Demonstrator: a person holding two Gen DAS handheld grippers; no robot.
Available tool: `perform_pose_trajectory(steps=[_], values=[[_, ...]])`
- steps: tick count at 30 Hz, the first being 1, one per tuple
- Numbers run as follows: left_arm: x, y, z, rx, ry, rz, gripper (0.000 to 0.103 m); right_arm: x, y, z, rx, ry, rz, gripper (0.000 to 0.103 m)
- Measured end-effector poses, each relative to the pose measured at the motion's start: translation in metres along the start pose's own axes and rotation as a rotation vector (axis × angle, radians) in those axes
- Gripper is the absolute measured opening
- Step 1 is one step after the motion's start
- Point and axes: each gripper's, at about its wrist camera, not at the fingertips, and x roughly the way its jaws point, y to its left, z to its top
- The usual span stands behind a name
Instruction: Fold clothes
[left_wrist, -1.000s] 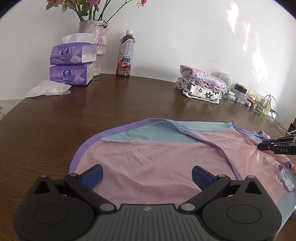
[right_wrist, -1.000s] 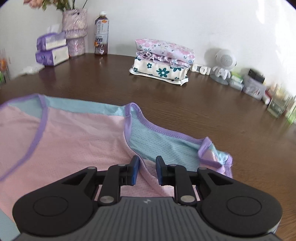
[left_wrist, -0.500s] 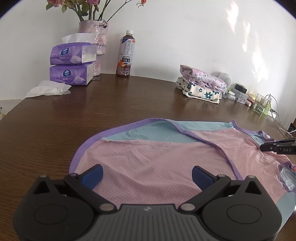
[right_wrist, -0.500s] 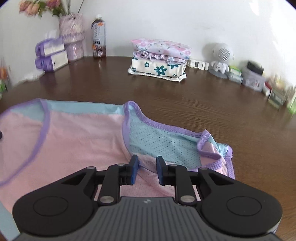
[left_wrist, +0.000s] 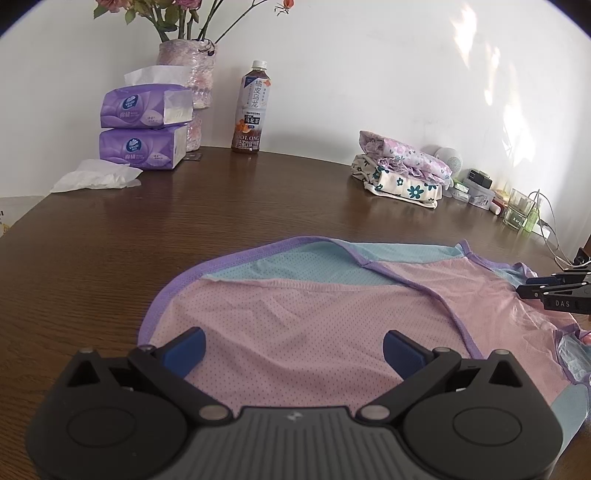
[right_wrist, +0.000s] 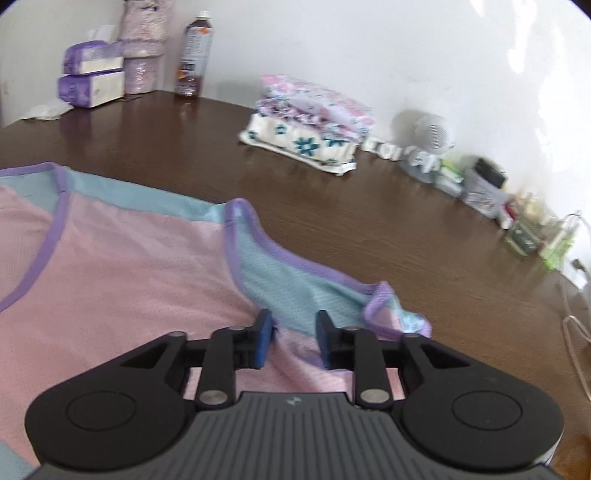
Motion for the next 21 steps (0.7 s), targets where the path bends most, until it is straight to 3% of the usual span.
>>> perform_pose_trajectory(steps=[10,11,15,21], values=[[0.000,0.000,0.000,0.001,0.000,0.000,0.103,-0.024,-0.033,-0.010,0.219,-0.050,0.063,0.027],[0.000,-0.001,0.000,0.003,0.001,0.002,0.103,-0.024,-0.033,-0.013,0.215,-0.037,0.071,0.024],[0.001,-0.001,0.000,0.005,0.002,0.004,0.103,-0.012,-0.027,-0.021,0.167,-0.005,0.032,0.018],[0.001,-0.002,0.000,0.010,0.004,0.008,0.103,-0.020,-0.055,-0.015,0.298,-0.070,0.016,0.019]])
